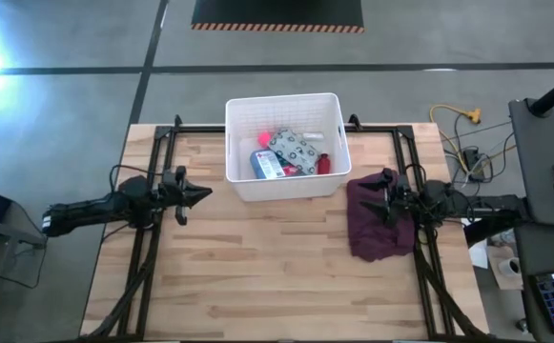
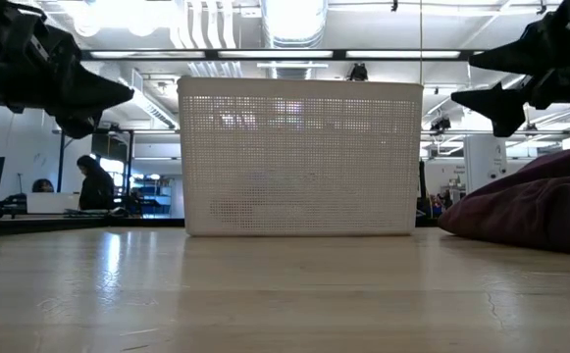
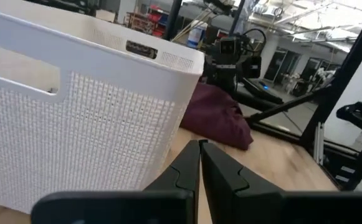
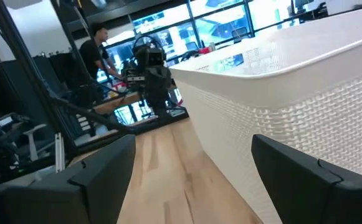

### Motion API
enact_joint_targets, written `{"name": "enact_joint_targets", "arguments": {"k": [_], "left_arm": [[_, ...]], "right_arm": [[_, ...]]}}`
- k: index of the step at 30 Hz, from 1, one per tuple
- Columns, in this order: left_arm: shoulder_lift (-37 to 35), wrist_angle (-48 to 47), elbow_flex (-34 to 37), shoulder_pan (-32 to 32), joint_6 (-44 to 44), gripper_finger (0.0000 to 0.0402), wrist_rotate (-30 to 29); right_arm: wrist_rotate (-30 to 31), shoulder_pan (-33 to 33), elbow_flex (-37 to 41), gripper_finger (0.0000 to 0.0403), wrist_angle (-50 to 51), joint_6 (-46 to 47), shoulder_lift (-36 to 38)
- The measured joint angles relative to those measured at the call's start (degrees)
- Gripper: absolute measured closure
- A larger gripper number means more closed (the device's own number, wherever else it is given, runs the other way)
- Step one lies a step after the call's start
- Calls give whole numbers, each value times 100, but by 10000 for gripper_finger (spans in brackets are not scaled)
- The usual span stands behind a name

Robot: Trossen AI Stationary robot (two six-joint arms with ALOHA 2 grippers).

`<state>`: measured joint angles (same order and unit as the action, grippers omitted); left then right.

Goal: Pick & place medical supplies in basket/bin
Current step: Return to Home Position

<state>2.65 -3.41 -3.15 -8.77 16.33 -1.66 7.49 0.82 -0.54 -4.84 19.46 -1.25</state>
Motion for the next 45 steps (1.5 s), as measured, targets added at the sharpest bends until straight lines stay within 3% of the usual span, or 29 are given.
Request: {"name": "enact_joint_targets", "arguments": {"k": [45], "left_arm": [[5,-95,67,2,29,402,1]], "right_arm": [[4,-4,0,100,-3,-2,-1]]}}
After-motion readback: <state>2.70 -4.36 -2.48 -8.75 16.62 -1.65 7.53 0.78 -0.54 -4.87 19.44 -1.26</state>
